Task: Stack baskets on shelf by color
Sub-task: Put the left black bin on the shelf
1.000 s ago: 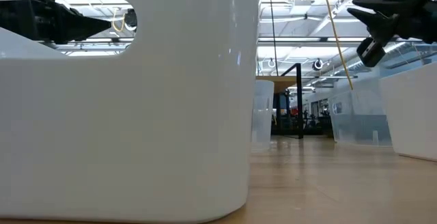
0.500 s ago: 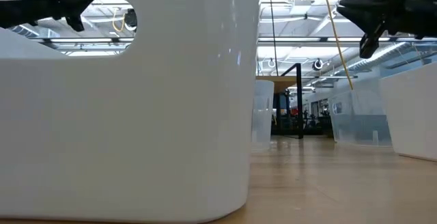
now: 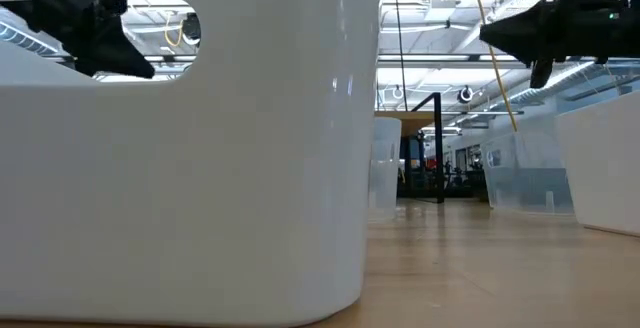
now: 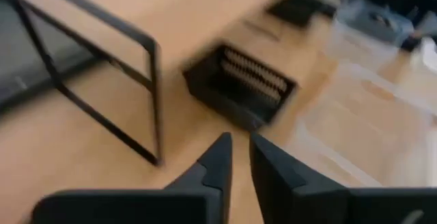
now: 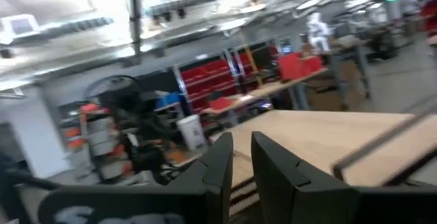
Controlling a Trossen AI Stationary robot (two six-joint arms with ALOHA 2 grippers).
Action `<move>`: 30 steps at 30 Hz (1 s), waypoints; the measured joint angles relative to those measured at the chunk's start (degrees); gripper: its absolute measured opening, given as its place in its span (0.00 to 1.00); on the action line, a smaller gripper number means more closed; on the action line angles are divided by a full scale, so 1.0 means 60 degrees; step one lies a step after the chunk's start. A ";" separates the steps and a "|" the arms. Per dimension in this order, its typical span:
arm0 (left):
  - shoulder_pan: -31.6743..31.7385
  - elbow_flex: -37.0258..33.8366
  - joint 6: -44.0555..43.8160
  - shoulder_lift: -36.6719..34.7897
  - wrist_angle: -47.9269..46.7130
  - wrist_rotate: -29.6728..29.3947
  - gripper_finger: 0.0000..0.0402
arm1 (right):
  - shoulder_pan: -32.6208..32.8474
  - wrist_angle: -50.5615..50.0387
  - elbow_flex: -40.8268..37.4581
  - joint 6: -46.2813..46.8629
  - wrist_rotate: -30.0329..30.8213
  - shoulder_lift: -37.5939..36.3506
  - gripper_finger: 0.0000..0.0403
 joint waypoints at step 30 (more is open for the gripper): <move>0.0204 0.0318 -0.2654 0.4684 -0.3688 0.1131 0.56 | -0.0982 0.0033 0.0000 -0.2209 0.0004 0.1153 0.39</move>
